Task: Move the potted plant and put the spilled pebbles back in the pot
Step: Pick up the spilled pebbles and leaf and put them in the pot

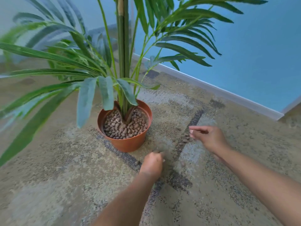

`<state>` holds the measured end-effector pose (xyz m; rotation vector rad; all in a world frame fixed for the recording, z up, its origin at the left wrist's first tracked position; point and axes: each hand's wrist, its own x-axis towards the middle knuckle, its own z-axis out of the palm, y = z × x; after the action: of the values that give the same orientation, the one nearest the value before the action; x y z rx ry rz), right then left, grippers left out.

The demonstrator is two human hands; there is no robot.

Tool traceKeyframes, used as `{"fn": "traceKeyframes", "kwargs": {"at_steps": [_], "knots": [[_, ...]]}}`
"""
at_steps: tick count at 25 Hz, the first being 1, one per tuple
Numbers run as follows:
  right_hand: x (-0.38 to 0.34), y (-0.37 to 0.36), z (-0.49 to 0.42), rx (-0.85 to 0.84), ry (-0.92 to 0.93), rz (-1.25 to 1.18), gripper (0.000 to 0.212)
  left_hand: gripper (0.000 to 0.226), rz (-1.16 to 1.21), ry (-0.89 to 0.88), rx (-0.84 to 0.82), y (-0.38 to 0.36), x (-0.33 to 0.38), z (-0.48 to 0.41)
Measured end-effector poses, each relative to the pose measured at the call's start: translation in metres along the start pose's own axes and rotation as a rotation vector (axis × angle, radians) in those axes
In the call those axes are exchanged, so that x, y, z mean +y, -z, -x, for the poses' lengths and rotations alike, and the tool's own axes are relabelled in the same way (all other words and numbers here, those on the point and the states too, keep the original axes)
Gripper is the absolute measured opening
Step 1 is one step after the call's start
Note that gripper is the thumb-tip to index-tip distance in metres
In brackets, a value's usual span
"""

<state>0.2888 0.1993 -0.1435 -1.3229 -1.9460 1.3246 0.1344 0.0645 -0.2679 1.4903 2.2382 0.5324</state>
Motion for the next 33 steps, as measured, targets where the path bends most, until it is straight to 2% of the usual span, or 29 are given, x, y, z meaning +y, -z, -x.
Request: {"fn": "traceKeyframes", "kwargs": {"at_steps": [2, 4, 7, 11, 13, 15, 16, 18, 19, 21, 24, 26, 30, 33], "knots": [[-0.038, -0.027, -0.002, -0.100, 0.147, -0.122, 0.022, 0.032, 0.223, 0.071, 0.170, 0.008, -0.007, 0.026], [-0.075, -0.061, 0.002, -0.223, 0.331, -0.111, 0.022, 0.030, 0.374, 0.161, 0.317, 0.016, -0.011, 0.055], [-0.101, -0.115, 0.013, -0.330, 0.542, 0.072, 0.020, 0.033, 0.547, 0.331, 0.387, 0.026, -0.013, 0.094], [-0.098, -0.146, 0.004, -0.384, 0.609, 0.311, 0.022, 0.031, 0.759, 0.451, 0.458, 0.059, 0.002, 0.108], [-0.091, -0.136, -0.009, -0.302, 0.643, 0.253, 0.023, 0.030, 0.829, 0.431, 0.521, 0.086, 0.014, 0.104], [-0.075, -0.111, -0.030, -0.099, 0.610, 0.209, 0.023, 0.029, 0.882, 0.409, 0.590, 0.118, 0.020, 0.096], [-0.061, -0.093, -0.042, -0.003, 0.537, 0.235, 0.024, 0.027, 0.883, 0.399, 0.626, 0.135, 0.019, 0.090], [-0.022, -0.055, -0.062, 0.099, 0.269, 0.362, 0.025, 0.024, 0.749, 0.370, 0.674, 0.162, 0.011, 0.068], [-0.001, -0.039, -0.068, 0.081, 0.126, 0.455, 0.027, 0.024, 0.636, 0.360, 0.680, 0.172, 0.004, 0.054], [0.038, -0.022, -0.069, -0.058, -0.042, 0.596, 0.040, 0.026, 0.430, 0.351, 0.646, 0.181, -0.011, 0.029], [0.072, -0.022, -0.052, -0.291, -0.043, 0.628, 0.064, 0.032, 0.167, 0.287, 0.564, 0.172, -0.032, 0.010], [0.086, -0.026, -0.045, -0.359, 0.007, 0.742, 0.072, 0.030, 0.090, 0.224, 0.580, 0.164, -0.038, 0.010], [0.080, -0.036, -0.038, -0.327, 0.041, 0.758, 0.068, 0.020, 0.095, 0.215, 0.673, 0.151, -0.043, 0.020], [0.059, -0.036, -0.027, -0.273, 0.076, 0.670, 0.054, 0.020, 0.101, 0.280, 0.647, 0.150, -0.038, 0.020]]}}
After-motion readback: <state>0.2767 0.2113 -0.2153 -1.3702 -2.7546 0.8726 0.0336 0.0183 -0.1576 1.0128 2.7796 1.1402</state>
